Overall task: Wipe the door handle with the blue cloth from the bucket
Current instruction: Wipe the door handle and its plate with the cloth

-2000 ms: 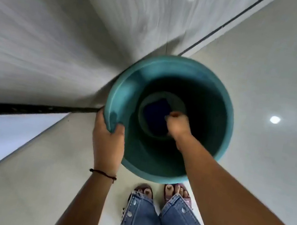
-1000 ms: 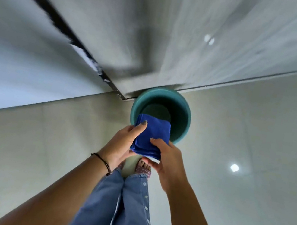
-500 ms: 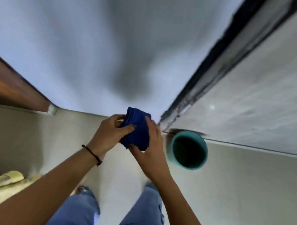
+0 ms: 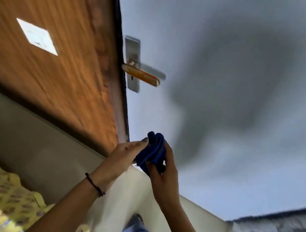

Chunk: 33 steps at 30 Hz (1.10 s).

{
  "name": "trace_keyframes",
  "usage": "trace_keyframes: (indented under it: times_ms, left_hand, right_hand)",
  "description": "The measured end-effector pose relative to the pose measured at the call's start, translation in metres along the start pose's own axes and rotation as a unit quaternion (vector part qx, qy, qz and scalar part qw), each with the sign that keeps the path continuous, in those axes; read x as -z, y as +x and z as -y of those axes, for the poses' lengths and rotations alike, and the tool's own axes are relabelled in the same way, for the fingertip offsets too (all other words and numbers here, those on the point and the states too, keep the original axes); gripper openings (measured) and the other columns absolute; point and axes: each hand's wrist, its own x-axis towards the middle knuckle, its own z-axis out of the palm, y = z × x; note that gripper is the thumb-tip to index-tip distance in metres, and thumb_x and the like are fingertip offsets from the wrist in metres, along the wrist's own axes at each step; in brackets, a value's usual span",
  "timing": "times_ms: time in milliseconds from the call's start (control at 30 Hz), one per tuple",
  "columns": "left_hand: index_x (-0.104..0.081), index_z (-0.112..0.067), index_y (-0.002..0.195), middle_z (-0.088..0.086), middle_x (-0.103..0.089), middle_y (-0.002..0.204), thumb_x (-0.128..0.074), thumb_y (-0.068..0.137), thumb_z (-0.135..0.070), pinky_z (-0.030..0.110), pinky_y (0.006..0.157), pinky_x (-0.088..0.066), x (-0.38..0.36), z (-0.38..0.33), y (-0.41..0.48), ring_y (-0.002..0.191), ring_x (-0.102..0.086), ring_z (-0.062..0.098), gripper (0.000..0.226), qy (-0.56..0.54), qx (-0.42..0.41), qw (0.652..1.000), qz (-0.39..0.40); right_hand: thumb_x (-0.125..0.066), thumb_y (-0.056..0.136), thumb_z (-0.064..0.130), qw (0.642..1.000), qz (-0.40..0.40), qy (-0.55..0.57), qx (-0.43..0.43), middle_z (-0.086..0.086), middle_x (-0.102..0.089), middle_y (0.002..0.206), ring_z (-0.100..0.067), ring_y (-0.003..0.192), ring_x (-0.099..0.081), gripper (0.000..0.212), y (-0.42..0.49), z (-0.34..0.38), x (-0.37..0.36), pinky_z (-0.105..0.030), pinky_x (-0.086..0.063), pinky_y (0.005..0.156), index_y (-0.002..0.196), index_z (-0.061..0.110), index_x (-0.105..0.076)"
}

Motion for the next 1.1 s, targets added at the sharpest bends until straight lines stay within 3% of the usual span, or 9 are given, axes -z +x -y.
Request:
trace_keyframes:
  times_ms: [133, 233, 300, 400, 533, 633, 733, 900, 1100]
  left_hand:
    - [-0.07, -0.016, 0.097, 0.006, -0.071, 0.102, -0.045, 0.095, -0.032, 0.028, 0.088, -0.053, 0.041, -0.03, 0.048, 0.1, -0.065, 0.019, 0.03, -0.047, -0.062, 0.996, -0.034]
    - [-0.064, -0.023, 0.103, -0.008, -0.066, 0.1, -0.046, 0.097, -0.02, 0.012, 0.077, -0.05, 0.074, -0.052, 0.073, 0.089, -0.062, 0.0, 0.019, 0.006, -0.188, 0.97, -0.151]
    - [-0.057, -0.019, 0.118, -0.008, -0.06, 0.111, -0.047, 0.097, -0.016, 0.011, 0.082, -0.048, 0.103, -0.065, 0.094, 0.095, -0.058, -0.007, 0.023, 0.106, -0.285, 0.924, -0.231]
    - [-0.038, -0.01, 0.141, 0.008, -0.036, 0.148, -0.043, 0.096, -0.021, 0.038, 0.115, -0.031, 0.143, -0.079, 0.135, 0.139, -0.033, 0.015, 0.046, 0.253, -0.382, 0.828, -0.323]
    - [-0.023, -0.002, 0.145, 0.027, -0.02, 0.152, -0.043, 0.096, -0.026, 0.053, 0.119, -0.012, 0.182, -0.093, 0.191, 0.147, -0.007, 0.029, 0.059, 0.384, -0.467, 0.711, -0.359]
    - [-0.009, -0.011, 0.15, 0.018, 0.0, 0.157, -0.045, 0.095, -0.027, 0.047, 0.119, -0.002, 0.204, -0.096, 0.223, 0.147, 0.01, 0.015, 0.068, 0.437, -0.534, 0.64, -0.337]
    - [0.007, -0.019, 0.151, -0.003, 0.02, 0.158, -0.045, 0.094, -0.034, 0.04, 0.12, 0.009, 0.218, -0.1, 0.245, 0.146, 0.015, 0.014, 0.079, 0.455, -0.606, 0.582, -0.295]
    - [0.008, -0.017, 0.151, 0.0, 0.022, 0.158, -0.047, 0.091, -0.039, 0.039, 0.118, 0.016, 0.229, -0.101, 0.258, 0.145, 0.02, 0.015, 0.085, 0.463, -0.648, 0.545, -0.262]
    - [0.004, -0.015, 0.152, 0.003, 0.02, 0.158, -0.049, 0.09, -0.038, 0.041, 0.117, 0.016, 0.231, -0.097, 0.263, 0.146, 0.02, 0.018, 0.085, 0.463, -0.659, 0.538, -0.25]
  right_hand:
    - [-0.052, 0.09, -0.003, 0.998, -0.033, 0.036, 0.029, 0.039, -0.061, 0.107, 0.006, 0.102, -0.063, 0.059, 0.057, 0.02, -0.026, -0.025, -0.054, 0.09, 0.129, 0.04, -0.044]
    - [-0.054, 0.091, 0.001, 0.994, -0.084, 0.029, 0.071, 0.03, -0.062, 0.114, 0.007, 0.106, -0.06, 0.058, 0.099, 0.047, -0.036, -0.018, -0.05, 0.087, 0.126, 0.046, -0.046]
    - [-0.054, 0.091, 0.008, 0.989, -0.113, -0.006, 0.099, 0.023, -0.057, 0.121, 0.001, 0.112, -0.057, 0.057, 0.13, 0.058, -0.046, -0.024, -0.05, 0.092, 0.131, 0.047, -0.044]
    - [-0.052, 0.09, 0.009, 0.976, -0.135, -0.055, 0.159, 0.024, -0.049, 0.118, -0.005, 0.116, -0.048, 0.06, 0.163, 0.074, -0.063, -0.013, -0.043, 0.092, 0.138, 0.041, -0.034]
    - [-0.055, 0.085, 0.0, 0.932, -0.164, -0.245, 0.21, 0.004, -0.049, 0.142, -0.018, 0.128, -0.036, 0.068, 0.206, 0.075, -0.096, -0.025, -0.04, 0.099, 0.144, 0.027, -0.034]
    - [-0.052, 0.088, 0.011, 0.846, -0.215, -0.445, 0.2, -0.006, -0.052, 0.144, -0.029, 0.131, -0.037, 0.055, 0.225, 0.067, -0.13, -0.041, -0.041, 0.104, 0.141, 0.019, -0.044]
    - [-0.034, 0.09, 0.023, 0.794, -0.228, -0.548, 0.132, -0.009, -0.054, 0.141, -0.036, 0.134, -0.04, 0.053, 0.231, 0.072, -0.157, -0.049, -0.024, 0.115, 0.143, 0.02, -0.042]
    - [-0.052, 0.085, 0.026, 0.755, -0.206, -0.622, 0.032, -0.007, -0.057, 0.132, -0.034, 0.128, -0.048, 0.057, 0.234, 0.09, -0.157, -0.057, -0.011, 0.118, 0.141, 0.024, -0.044]
    - [-0.043, 0.086, 0.029, 0.779, -0.253, -0.571, -0.055, -0.007, -0.055, 0.134, -0.034, 0.133, -0.042, 0.053, 0.239, 0.106, -0.183, -0.057, -0.003, 0.118, 0.138, 0.023, -0.045]
